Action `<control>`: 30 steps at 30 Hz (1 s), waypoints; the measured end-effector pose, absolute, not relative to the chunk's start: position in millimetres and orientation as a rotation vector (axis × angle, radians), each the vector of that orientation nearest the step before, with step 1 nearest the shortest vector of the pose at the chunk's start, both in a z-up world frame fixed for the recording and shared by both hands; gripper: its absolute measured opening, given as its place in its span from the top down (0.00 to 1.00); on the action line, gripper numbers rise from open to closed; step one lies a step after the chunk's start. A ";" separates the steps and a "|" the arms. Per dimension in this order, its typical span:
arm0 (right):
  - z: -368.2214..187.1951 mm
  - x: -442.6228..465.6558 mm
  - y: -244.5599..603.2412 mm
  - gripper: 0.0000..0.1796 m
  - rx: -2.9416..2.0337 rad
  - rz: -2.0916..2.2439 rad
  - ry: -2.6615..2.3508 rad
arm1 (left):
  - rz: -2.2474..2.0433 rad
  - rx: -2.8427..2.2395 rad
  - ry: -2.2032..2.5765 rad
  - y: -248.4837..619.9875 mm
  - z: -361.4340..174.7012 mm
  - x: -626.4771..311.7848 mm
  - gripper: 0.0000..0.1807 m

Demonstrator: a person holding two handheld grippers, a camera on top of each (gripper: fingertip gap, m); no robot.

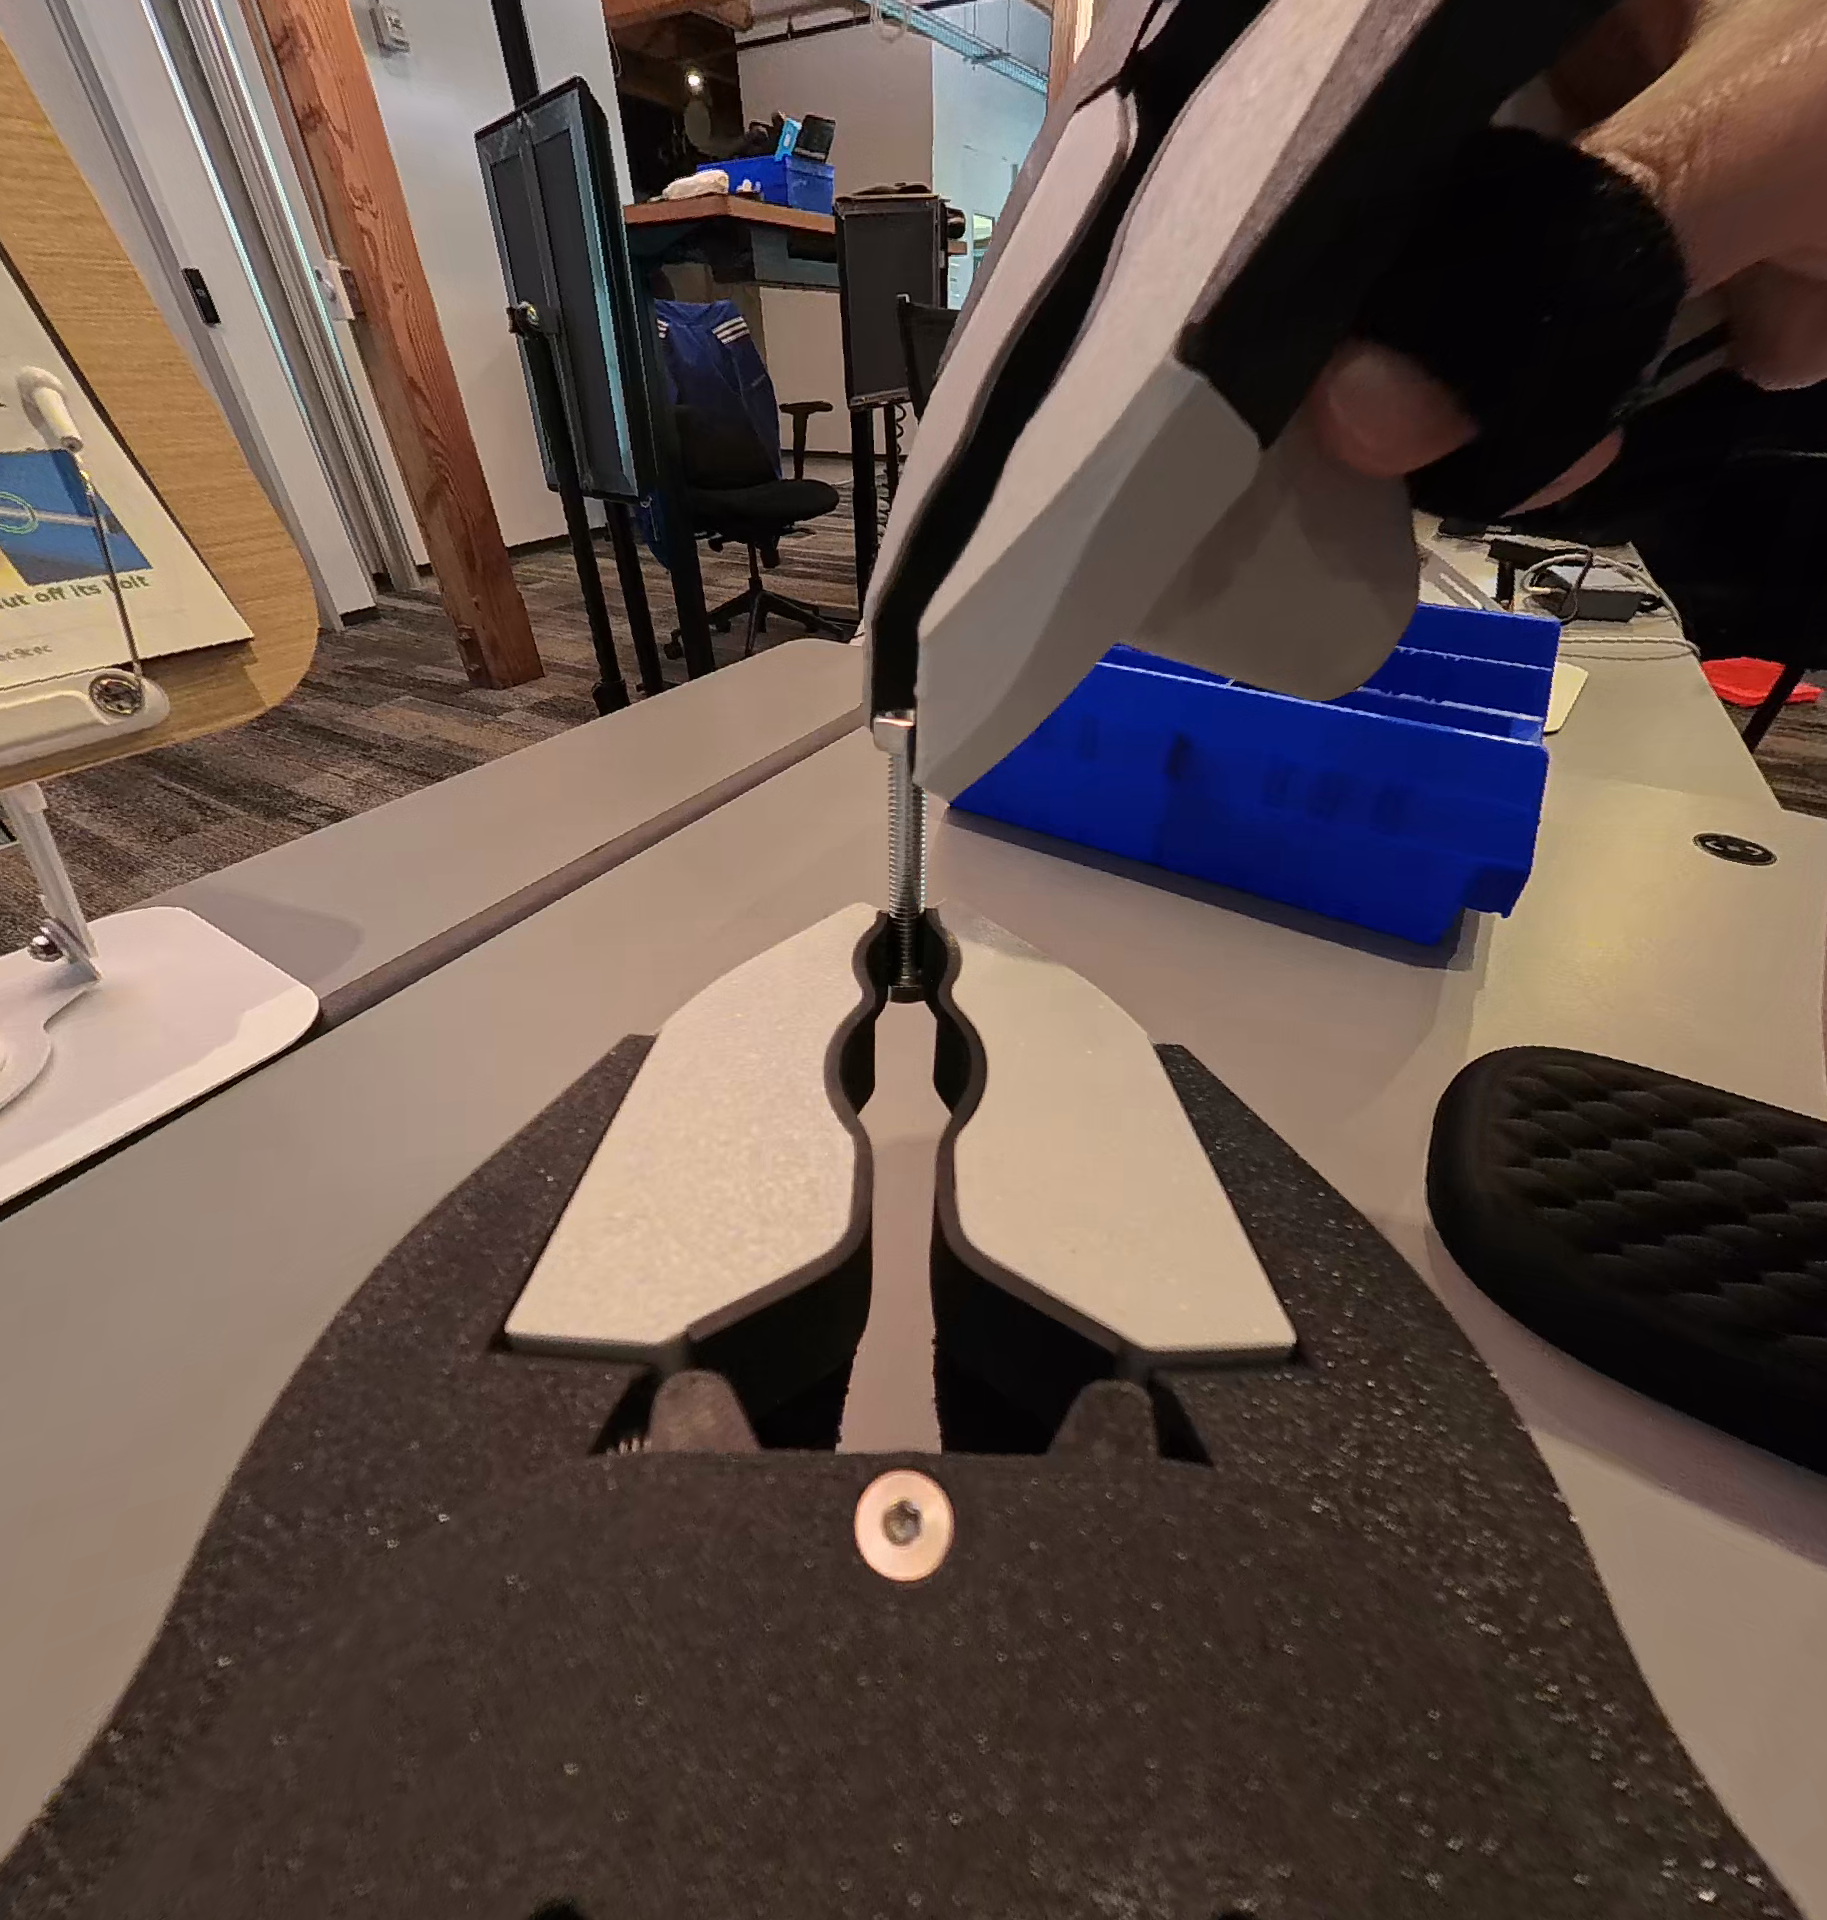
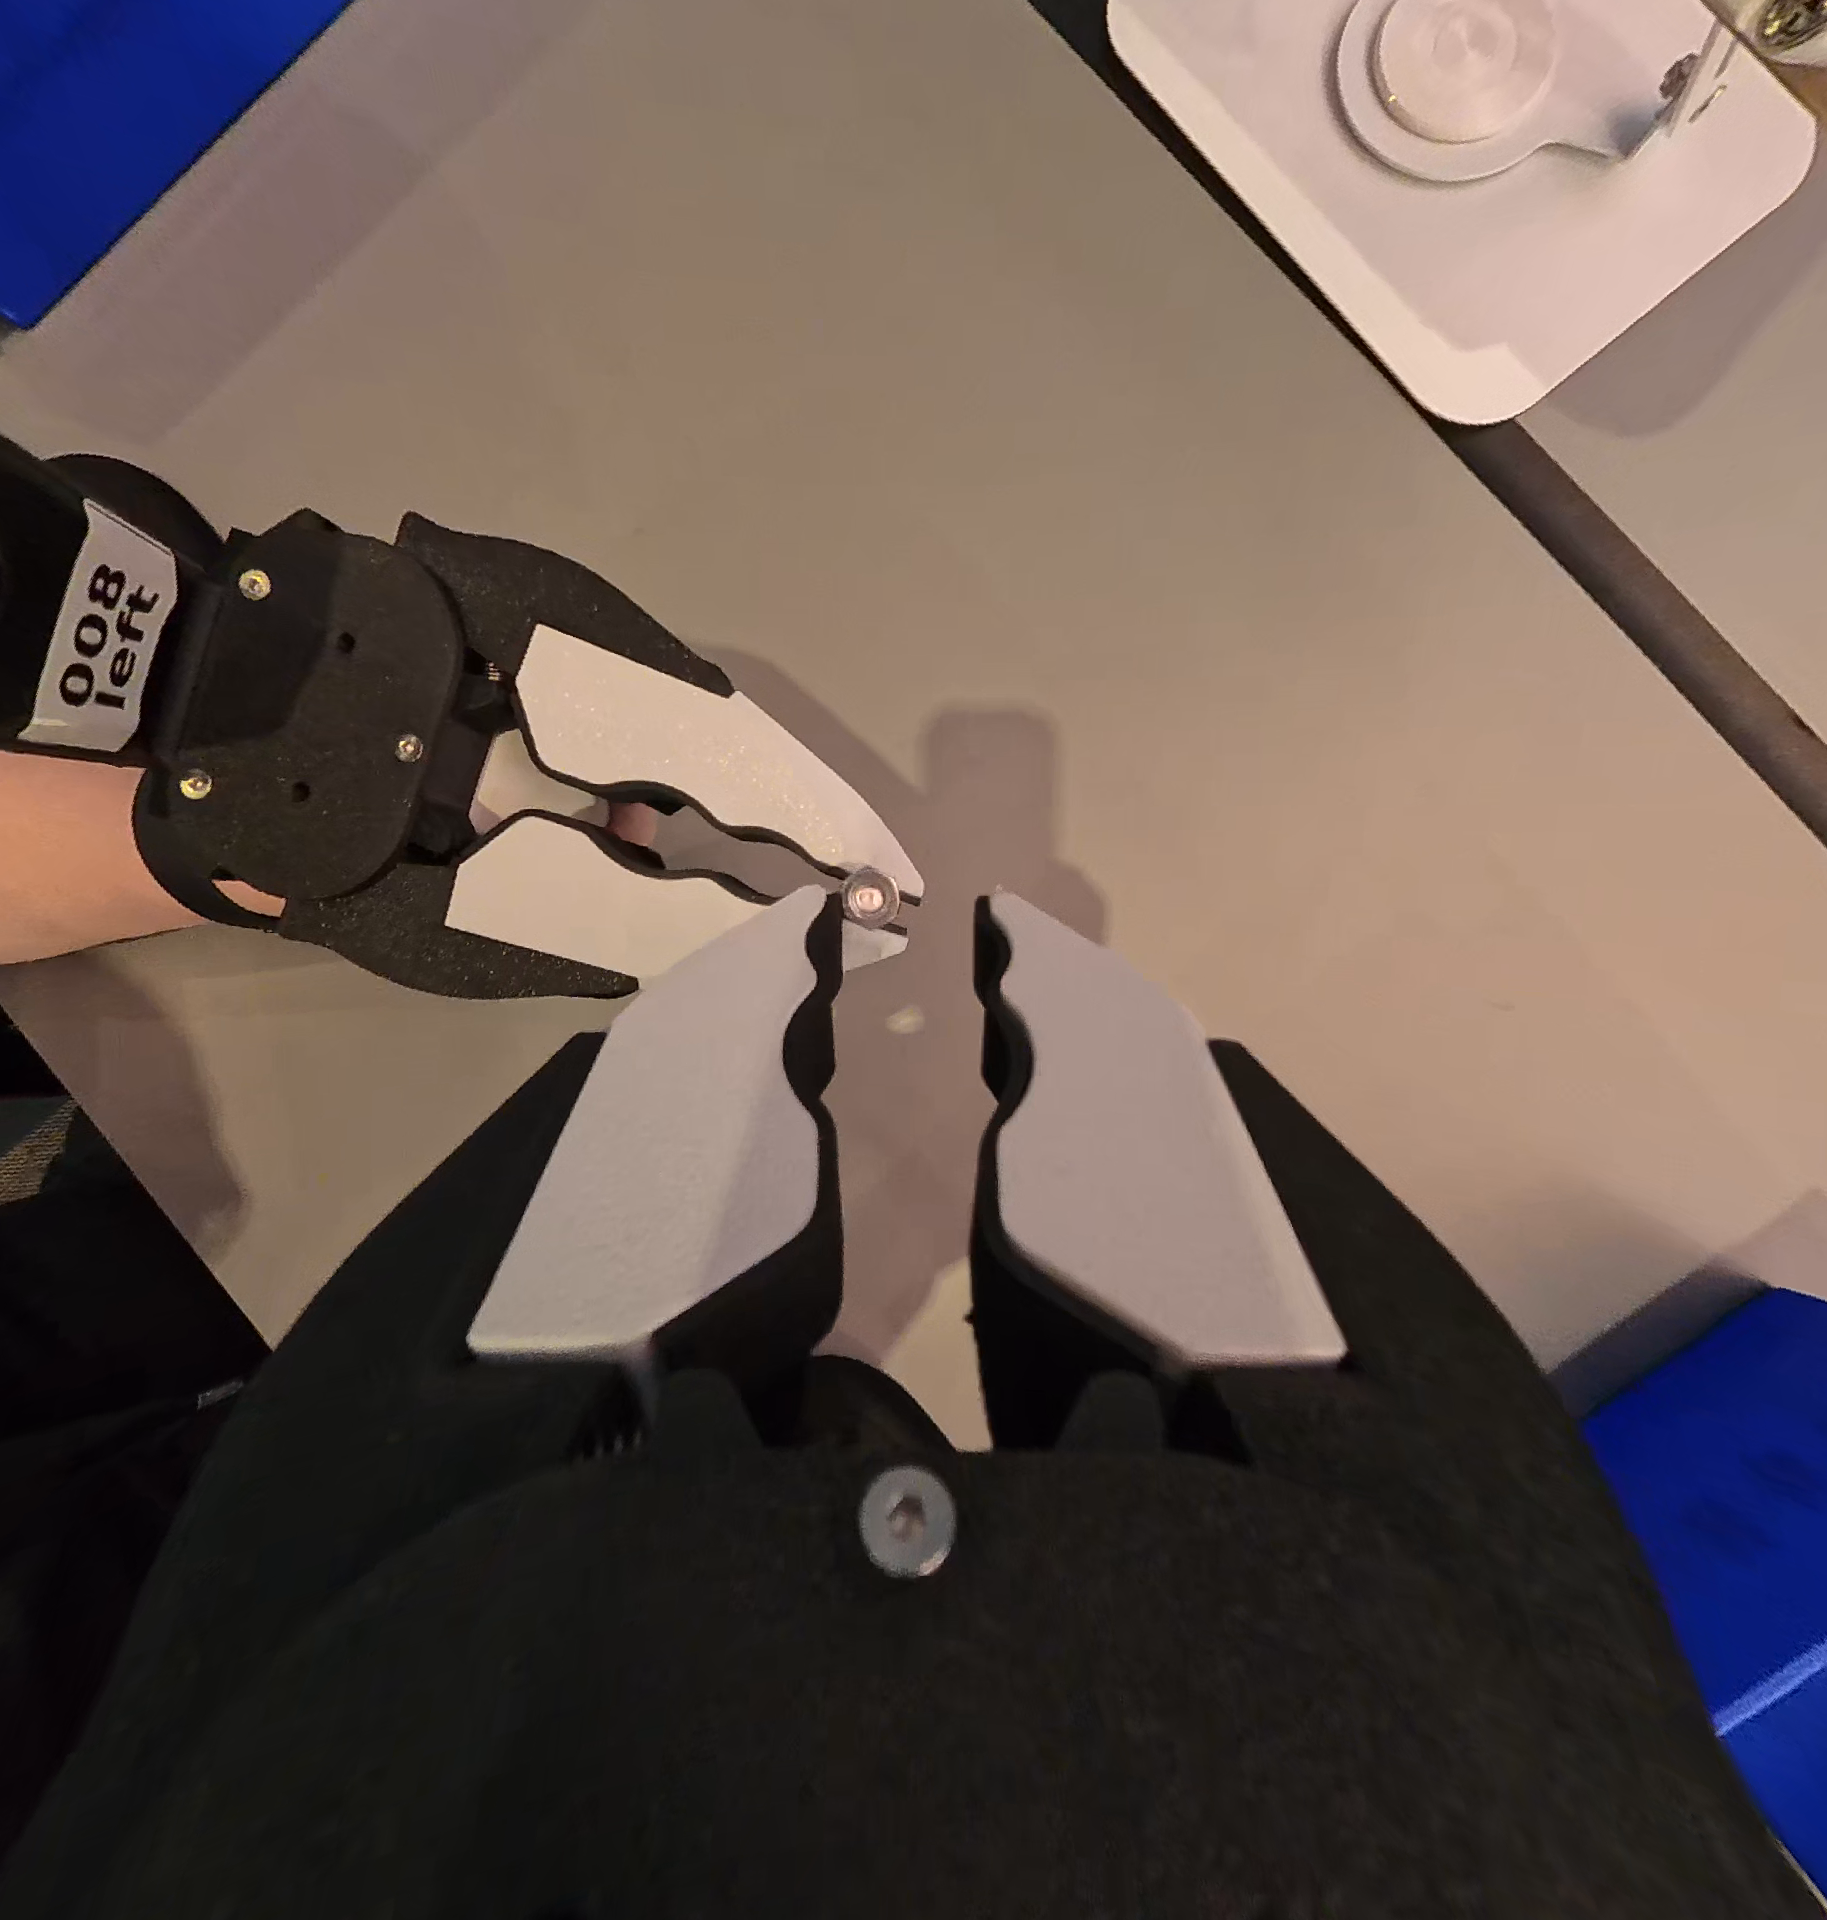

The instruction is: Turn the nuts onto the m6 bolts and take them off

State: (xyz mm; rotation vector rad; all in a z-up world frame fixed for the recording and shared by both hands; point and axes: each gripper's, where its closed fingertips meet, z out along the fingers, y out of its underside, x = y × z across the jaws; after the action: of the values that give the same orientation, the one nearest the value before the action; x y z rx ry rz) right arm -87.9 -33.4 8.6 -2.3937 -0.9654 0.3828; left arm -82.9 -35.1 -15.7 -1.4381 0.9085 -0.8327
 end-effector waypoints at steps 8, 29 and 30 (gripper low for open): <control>8.4 -93.2 -37.9 0.95 -2.384 0.427 -1.014 | -0.835 -1.440 0.909 -35.2 -16.0 -82.8 0.97; 19.0 -95.4 -54.0 0.95 -2.017 0.393 -1.466 | -1.005 -1.357 1.002 -54.2 -5.9 -78.3 0.97; 20.1 -95.1 -57.1 0.95 -1.975 0.417 -1.496 | -1.032 -1.345 1.027 -57.6 -4.9 -77.6 0.97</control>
State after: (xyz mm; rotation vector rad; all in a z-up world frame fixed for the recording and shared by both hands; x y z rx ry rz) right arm -95.1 -57.1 20.1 -1.9746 -1.4962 0.4168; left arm -77.6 -57.6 -4.9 -1.3450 1.0270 -1.0316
